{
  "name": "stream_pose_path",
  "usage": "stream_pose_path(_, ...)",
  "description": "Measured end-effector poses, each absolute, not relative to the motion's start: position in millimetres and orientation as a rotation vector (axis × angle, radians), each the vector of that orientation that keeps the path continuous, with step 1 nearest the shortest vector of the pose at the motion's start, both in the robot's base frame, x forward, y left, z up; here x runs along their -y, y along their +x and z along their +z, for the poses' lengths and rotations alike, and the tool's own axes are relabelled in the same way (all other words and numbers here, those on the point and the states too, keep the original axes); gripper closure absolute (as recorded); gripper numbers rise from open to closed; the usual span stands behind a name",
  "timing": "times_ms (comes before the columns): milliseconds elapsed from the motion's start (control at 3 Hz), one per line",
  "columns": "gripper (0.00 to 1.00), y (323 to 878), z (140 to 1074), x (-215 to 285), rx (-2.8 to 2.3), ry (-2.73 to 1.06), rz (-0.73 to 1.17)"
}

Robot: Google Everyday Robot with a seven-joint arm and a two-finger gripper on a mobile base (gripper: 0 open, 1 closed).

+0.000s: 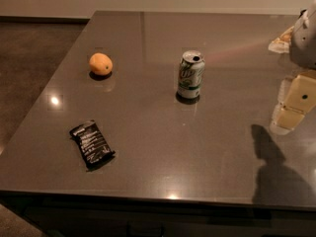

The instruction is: Move rxbar chocolate near 7up can

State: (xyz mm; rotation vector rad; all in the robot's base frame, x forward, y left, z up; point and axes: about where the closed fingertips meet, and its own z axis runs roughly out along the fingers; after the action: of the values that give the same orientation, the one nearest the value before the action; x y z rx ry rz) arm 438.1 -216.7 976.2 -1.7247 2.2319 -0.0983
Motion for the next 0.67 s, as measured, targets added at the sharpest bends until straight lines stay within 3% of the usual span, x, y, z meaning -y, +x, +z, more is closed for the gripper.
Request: stream_pose_path(667, 0.00, 438.8, 985.6, 190.2, -2.182, -1.746, -0.031)
